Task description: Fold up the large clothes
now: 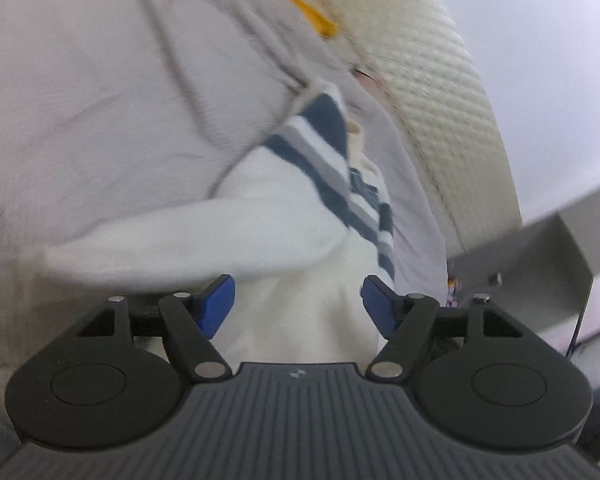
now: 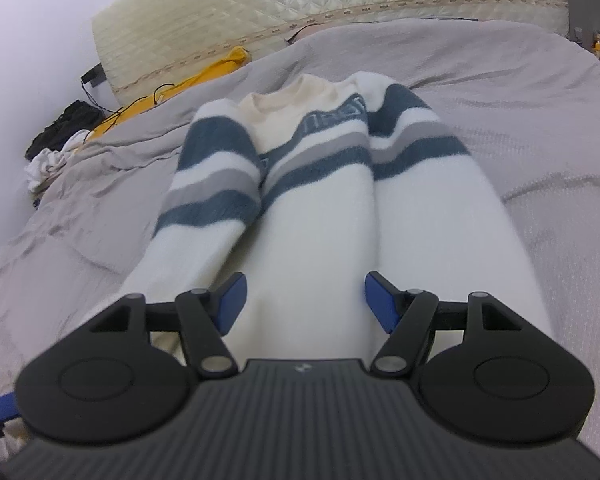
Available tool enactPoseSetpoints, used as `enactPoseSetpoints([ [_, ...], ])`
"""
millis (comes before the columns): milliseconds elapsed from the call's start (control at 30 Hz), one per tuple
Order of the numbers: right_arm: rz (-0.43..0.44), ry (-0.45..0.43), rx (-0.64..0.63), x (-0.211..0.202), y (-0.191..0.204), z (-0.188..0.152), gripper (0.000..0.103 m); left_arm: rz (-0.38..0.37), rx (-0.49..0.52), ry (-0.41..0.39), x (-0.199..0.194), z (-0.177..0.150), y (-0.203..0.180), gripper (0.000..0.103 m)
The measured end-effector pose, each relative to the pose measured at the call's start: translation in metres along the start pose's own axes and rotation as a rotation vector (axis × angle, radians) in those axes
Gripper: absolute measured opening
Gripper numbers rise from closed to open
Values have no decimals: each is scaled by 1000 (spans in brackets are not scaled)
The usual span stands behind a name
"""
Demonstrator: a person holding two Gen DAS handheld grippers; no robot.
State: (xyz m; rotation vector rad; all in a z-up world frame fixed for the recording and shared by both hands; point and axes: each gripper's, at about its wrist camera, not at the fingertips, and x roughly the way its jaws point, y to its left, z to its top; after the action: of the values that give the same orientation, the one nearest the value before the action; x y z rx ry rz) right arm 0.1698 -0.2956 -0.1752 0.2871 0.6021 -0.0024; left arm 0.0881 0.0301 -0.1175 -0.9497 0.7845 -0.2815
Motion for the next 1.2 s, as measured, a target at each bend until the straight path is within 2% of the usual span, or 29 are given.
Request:
enactPoseSetpoints([
  [167, -2, 4, -1, 5, 1, 0, 69, 29, -188, 16, 12, 6, 35, 76],
  [333, -7, 14, -26, 11, 4, -2, 69, 91, -373, -66, 13, 15, 64, 76],
  [433, -9, 15, -34, 14, 5, -1, 69, 117, -390, -106, 16, 21, 68, 73],
  [500, -10, 16, -35, 16, 5, -1, 69, 146, -385, -124, 17, 28, 68, 52],
  [533, -9, 16, -35, 17, 4, 0, 69, 176, -376, -133, 18, 32, 67, 29],
  [567, -8, 15, -34, 17, 3, 0, 69, 199, -371, -142, 18, 38, 66, 19],
  [600, -9, 14, -32, 17, 4, 0, 69, 205, -367, -146, 19, 44, 67, 17],
  [700, -10, 11, -27, 17, 4, 0, 69, 226, -309, -183, 15, 71, 56, 13],
  [867, -13, 6, -30, 19, 6, 0, 69, 265, -54, -322, -14, 156, 10, 12],
  [1067, 3, -8, -29, 23, 9, 7, 69, 321, 167, -503, -48, 284, -31, 11],
  [1200, 5, -29, -28, 30, 13, 11, 69, 350, 254, -614, -56, 367, -39, 10],
])
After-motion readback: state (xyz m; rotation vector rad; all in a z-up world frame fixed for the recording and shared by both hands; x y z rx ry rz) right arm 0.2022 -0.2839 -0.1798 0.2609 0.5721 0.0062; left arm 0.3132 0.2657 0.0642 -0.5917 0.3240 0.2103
